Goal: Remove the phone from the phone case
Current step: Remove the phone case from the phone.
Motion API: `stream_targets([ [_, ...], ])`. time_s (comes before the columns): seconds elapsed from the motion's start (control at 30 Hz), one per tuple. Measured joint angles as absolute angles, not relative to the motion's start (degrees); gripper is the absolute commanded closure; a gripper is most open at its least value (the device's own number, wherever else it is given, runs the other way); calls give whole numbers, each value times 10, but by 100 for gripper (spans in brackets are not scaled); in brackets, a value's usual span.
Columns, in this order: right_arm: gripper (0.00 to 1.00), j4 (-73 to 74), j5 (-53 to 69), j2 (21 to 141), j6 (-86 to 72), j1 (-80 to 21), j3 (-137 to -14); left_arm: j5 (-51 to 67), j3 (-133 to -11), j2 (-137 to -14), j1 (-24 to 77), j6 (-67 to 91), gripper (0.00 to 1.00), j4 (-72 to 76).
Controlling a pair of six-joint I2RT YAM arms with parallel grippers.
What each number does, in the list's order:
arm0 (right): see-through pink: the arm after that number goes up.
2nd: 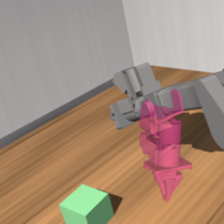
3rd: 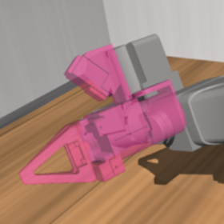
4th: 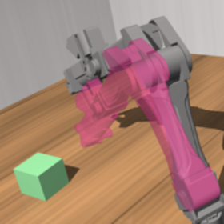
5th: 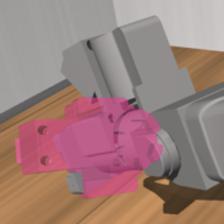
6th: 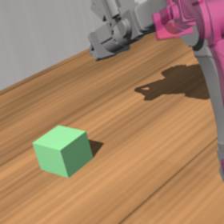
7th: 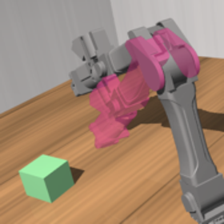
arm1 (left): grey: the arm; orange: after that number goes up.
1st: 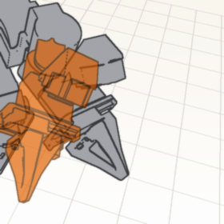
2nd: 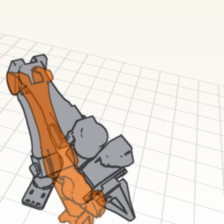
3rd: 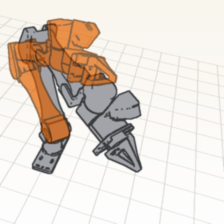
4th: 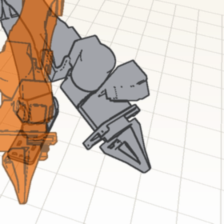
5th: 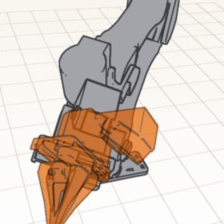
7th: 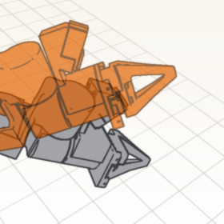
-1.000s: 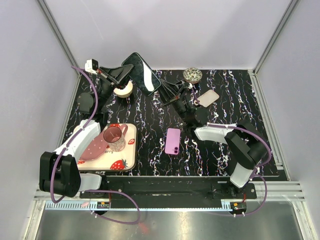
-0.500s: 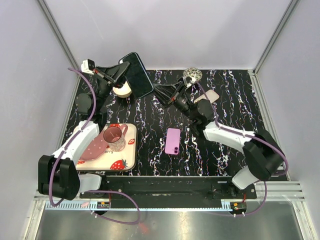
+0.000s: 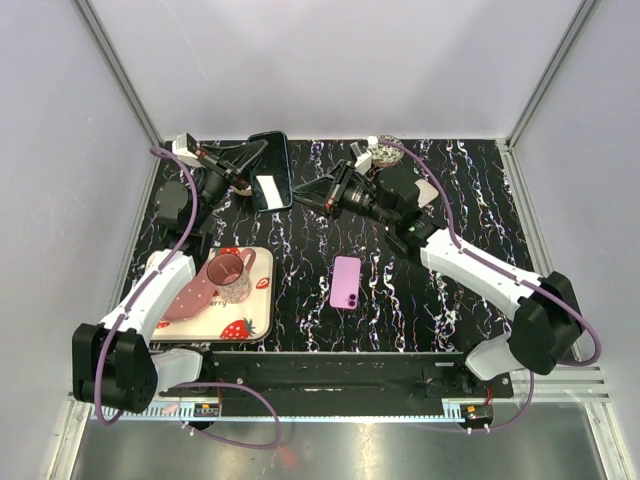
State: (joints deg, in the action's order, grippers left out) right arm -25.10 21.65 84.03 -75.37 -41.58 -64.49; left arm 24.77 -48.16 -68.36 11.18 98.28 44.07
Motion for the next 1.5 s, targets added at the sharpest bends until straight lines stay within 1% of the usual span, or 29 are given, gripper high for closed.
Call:
stream_targets([
  [0.1, 82, -212, 239, 854, -727, -416, -668, 249, -474, -683, 112, 969, 100, 429],
  [0.27, 75, -190, 282, 886, -708, -416, -691, 250, -443, -678, 112, 959, 100, 423],
  [0.47, 64, -220, 310, 919, -714, -409, -698, 251, -421, -675, 120, 965, 100, 416],
  [0.57, 62, -241, 320, 924, -721, -405, -697, 251, -420, -674, 123, 974, 100, 418],
  [0.63, 62, -258, 326, 928, -727, -403, -697, 252, -417, -672, 127, 979, 100, 421],
  [0.67, 63, -266, 327, 931, -730, -402, -697, 252, -416, -672, 129, 983, 100, 423],
  [0.73, 70, -292, 334, 941, -741, -399, -697, 253, -414, -672, 134, 990, 100, 425],
  [0.8, 80, -322, 343, 951, -755, -396, -697, 252, -408, -672, 137, 992, 100, 431],
  [0.83, 90, -338, 347, 957, -764, -395, -695, 252, -406, -672, 137, 992, 100, 431],
  [0.9, 99, -373, 352, 964, -781, -393, -684, 253, -400, -672, 137, 988, 100, 432],
  [1.1, 100, -469, 354, 974, -830, -383, -610, 267, -380, -693, 146, 973, 100, 435],
  [1.27, 100, -518, 346, 980, -854, -376, -546, 285, -362, -726, 155, 968, 100, 437],
  [1.37, 100, -543, 341, 986, -861, -372, -519, 295, -356, -750, 160, 968, 91, 448],
  [1.4, 100, -550, 341, 988, -863, -371, -512, 298, -353, -756, 161, 968, 84, 453],
  [1.5, 100, -571, 340, 1000, -870, -369, -499, 302, -346, -773, 162, 968, 75, 467],
])
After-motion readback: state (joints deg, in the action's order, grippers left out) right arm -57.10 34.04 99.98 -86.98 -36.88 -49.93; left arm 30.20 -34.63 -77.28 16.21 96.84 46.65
